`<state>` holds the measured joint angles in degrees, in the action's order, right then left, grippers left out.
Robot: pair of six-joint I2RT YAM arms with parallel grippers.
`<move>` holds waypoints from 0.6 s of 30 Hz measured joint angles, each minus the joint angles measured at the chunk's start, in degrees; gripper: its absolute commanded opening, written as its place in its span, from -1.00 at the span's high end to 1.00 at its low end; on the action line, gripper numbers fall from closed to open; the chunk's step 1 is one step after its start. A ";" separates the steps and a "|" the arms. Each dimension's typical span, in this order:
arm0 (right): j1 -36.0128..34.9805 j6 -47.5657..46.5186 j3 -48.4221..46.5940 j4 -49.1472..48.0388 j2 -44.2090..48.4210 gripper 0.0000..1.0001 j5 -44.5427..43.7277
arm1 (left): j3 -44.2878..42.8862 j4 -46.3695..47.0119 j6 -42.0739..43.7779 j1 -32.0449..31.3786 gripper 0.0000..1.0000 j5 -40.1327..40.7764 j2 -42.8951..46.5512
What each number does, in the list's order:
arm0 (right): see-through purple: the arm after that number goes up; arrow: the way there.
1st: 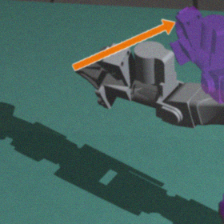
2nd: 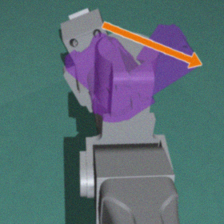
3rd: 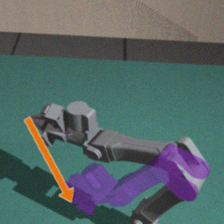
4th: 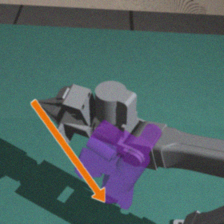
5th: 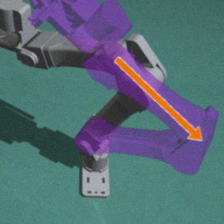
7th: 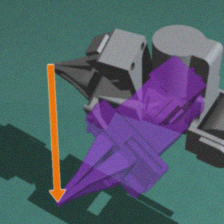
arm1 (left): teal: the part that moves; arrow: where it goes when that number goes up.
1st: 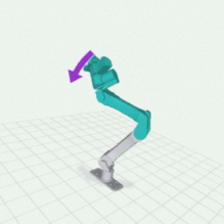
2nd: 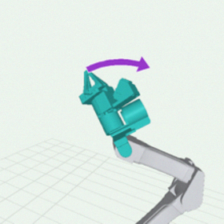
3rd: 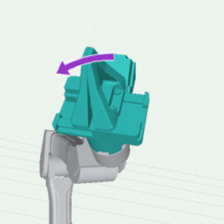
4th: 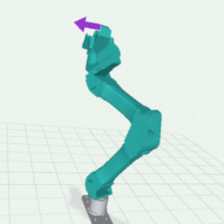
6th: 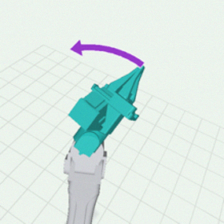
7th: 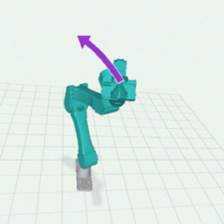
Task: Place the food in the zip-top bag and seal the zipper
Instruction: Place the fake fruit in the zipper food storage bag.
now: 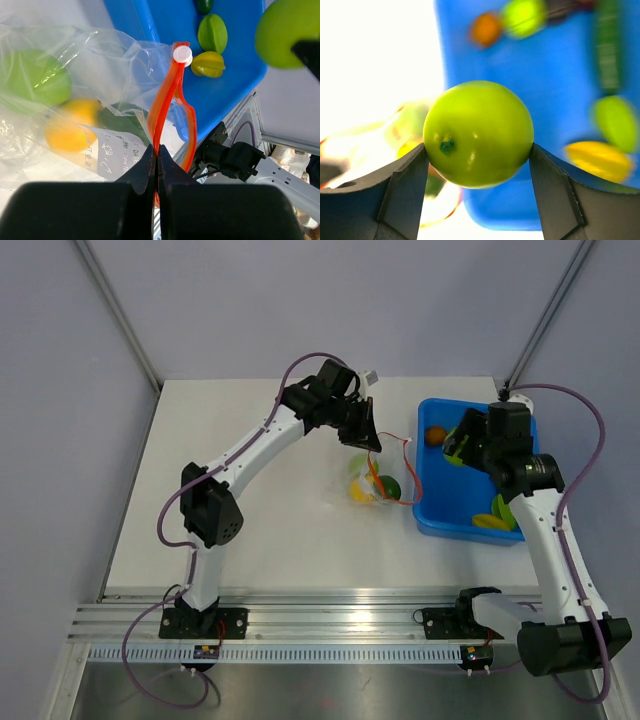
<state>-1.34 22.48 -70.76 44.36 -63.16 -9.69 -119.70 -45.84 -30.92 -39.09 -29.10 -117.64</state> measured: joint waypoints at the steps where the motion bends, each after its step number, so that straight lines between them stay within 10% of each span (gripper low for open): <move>1: -2.97 0.72 -0.57 0.50 0.00 -0.11 0.57 | -0.39 -0.44 -0.09 0.00 1.00 -0.09 -0.37; 18: -22.32 10.71 -0.09 -4.59 -6.75 -0.15 6.45 | -3.37 -3.26 0.07 0.00 1.00 -0.31 -1.90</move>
<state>-23.66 33.19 -70.85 39.77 -69.91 -3.25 -123.07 -49.10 -30.85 -39.09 -29.41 -119.55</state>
